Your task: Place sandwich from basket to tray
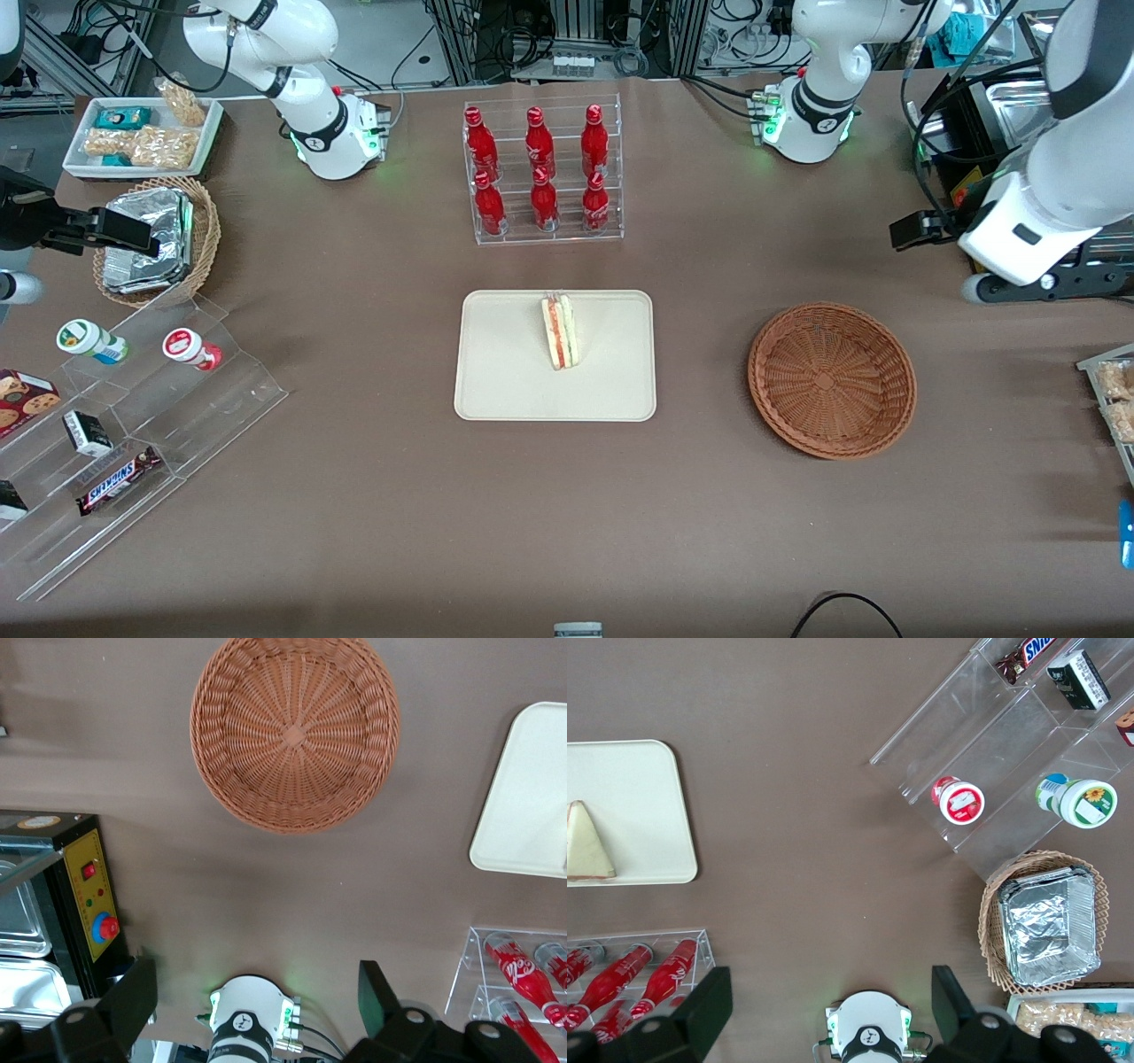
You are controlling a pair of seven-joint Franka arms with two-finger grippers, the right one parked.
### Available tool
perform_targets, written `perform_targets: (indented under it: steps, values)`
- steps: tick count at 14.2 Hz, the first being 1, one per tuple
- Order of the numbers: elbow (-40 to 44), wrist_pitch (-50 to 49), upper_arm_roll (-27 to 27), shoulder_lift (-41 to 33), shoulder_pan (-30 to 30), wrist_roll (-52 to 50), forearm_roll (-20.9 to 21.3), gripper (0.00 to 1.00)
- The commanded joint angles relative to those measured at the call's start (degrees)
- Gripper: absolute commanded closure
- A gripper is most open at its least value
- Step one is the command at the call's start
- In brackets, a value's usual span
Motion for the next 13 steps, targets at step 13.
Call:
perform_targets:
  steps: [13]
  values:
    - [-4.4, 5.1, -3.7, -4.1, 2.2, 0.0, -0.8, 0.00]
